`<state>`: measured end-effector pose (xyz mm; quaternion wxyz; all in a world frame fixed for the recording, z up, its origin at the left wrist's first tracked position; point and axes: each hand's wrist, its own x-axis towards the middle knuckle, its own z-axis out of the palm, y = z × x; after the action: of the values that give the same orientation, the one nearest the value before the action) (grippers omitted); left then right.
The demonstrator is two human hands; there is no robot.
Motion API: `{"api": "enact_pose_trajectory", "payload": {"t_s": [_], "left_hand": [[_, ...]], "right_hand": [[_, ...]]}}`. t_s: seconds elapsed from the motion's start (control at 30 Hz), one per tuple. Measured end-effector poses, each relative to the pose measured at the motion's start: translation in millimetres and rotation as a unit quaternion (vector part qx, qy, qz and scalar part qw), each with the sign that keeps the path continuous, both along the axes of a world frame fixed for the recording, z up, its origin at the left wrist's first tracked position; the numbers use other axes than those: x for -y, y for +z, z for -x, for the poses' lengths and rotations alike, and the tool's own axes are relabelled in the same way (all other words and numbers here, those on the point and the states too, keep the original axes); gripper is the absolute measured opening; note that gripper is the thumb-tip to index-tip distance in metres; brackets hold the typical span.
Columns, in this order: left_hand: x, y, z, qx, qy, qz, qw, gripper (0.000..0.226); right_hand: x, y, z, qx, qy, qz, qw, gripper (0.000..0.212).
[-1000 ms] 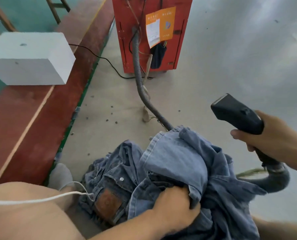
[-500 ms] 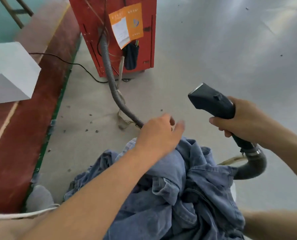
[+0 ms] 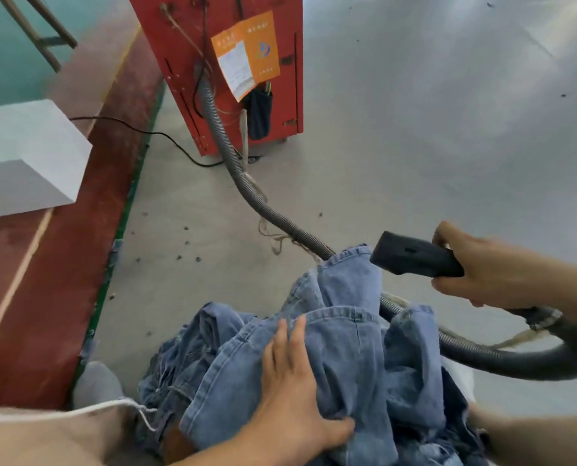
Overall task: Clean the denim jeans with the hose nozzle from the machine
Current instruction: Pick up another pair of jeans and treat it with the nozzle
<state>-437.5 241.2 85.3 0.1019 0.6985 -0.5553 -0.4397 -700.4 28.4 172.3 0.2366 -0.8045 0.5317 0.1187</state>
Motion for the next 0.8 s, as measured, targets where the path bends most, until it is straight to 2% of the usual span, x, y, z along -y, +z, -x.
{"api": "enact_pose_trajectory", "payload": {"t_s": [0.13, 0.2, 0.23, 0.33, 0.37, 0.47, 0.57, 0.67, 0.73, 0.8], "left_hand": [[11, 13, -14, -0.032, 0.055, 0.038, 0.997, 0.147], [18, 13, -9, -0.062, 0.106, 0.064, 0.990, 0.137], [20, 11, -5, -0.080, 0.127, 0.077, 0.986, 0.121], [20, 5, -1, -0.153, 0.176, 0.132, 0.964, 0.050], [20, 5, 0, -0.165, 0.186, 0.155, 0.956, 0.042], [23, 6, 2, -0.189, 0.206, 0.193, 0.941, 0.049], [32, 10, 7, -0.248, 0.201, 0.165, 0.933, 0.042], [52, 19, 4, -0.193, 0.191, 0.187, 0.944, 0.010], [68, 32, -7, -0.173, 0.177, 0.228, 0.942, 0.009], [80, 50, -22, -0.196, 0.124, 0.274, 0.933, 0.011]], "right_hand": [[-21, 17, -18, 0.060, -0.004, 0.042, 0.997, 0.028], [-25, 24, -24, 0.094, -0.022, 0.056, 0.994, 0.026], [-26, 27, -26, 0.106, -0.025, 0.057, 0.992, 0.026], [-28, 33, -32, 0.117, -0.020, 0.048, 0.992, 0.024], [-28, 33, -32, 0.119, -0.019, 0.042, 0.992, 0.023], [-30, 33, -34, 0.121, -0.016, 0.026, 0.992, 0.022], [-33, 34, -35, 0.121, -0.011, 0.029, 0.992, 0.023], [-36, 39, -38, 0.128, -0.010, 0.038, 0.991, 0.025], [-35, 44, -37, 0.132, -0.021, 0.046, 0.990, 0.028], [-34, 50, -33, 0.143, -0.046, 0.059, 0.987, 0.035]]}}
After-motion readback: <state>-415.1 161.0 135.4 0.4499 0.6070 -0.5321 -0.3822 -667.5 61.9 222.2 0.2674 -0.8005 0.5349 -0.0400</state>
